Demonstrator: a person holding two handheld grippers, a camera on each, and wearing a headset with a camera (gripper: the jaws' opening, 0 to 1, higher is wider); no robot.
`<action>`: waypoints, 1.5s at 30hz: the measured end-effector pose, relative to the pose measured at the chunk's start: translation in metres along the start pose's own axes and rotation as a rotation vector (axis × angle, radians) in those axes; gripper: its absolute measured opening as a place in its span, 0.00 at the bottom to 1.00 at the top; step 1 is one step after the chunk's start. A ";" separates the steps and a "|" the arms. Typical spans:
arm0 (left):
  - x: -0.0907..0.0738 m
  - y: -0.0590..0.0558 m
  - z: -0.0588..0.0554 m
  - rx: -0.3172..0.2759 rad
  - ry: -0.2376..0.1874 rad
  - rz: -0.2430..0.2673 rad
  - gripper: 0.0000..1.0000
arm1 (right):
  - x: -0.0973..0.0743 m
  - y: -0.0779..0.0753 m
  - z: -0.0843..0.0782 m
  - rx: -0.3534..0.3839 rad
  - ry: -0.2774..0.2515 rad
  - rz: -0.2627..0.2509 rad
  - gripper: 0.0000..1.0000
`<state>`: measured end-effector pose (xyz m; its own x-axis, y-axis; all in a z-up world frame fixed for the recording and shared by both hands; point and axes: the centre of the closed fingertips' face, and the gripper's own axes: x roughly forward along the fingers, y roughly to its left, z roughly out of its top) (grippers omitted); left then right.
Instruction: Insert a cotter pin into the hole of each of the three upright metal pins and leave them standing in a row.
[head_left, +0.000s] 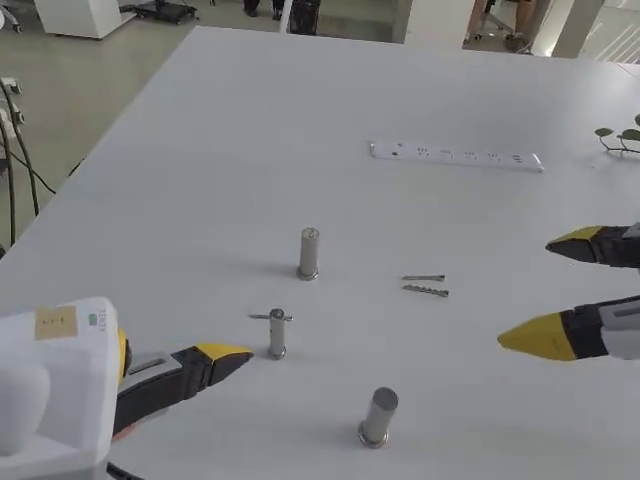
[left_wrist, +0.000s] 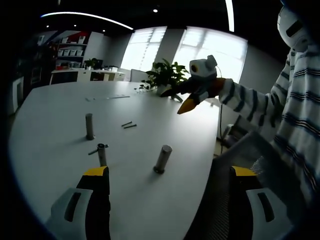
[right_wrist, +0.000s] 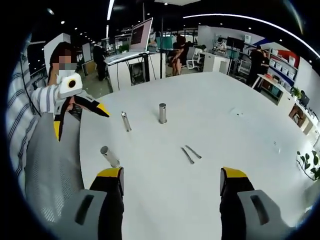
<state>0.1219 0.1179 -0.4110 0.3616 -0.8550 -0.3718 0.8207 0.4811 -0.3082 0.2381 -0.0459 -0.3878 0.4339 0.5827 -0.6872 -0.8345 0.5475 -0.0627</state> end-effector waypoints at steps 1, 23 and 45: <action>0.000 0.000 0.001 0.006 0.000 0.001 0.99 | 0.002 -0.002 0.001 -0.007 0.010 -0.002 0.76; -0.003 0.001 0.001 0.011 0.012 0.037 0.99 | 0.055 -0.028 0.007 -0.146 0.135 0.058 0.57; -0.024 0.014 -0.002 0.028 0.036 0.092 0.99 | 0.102 -0.028 -0.016 -0.269 0.310 0.185 0.23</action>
<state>0.1236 0.1452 -0.4083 0.4203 -0.7996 -0.4289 0.7969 0.5513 -0.2468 0.3004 -0.0113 -0.4679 0.1811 0.4260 -0.8864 -0.9649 0.2514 -0.0763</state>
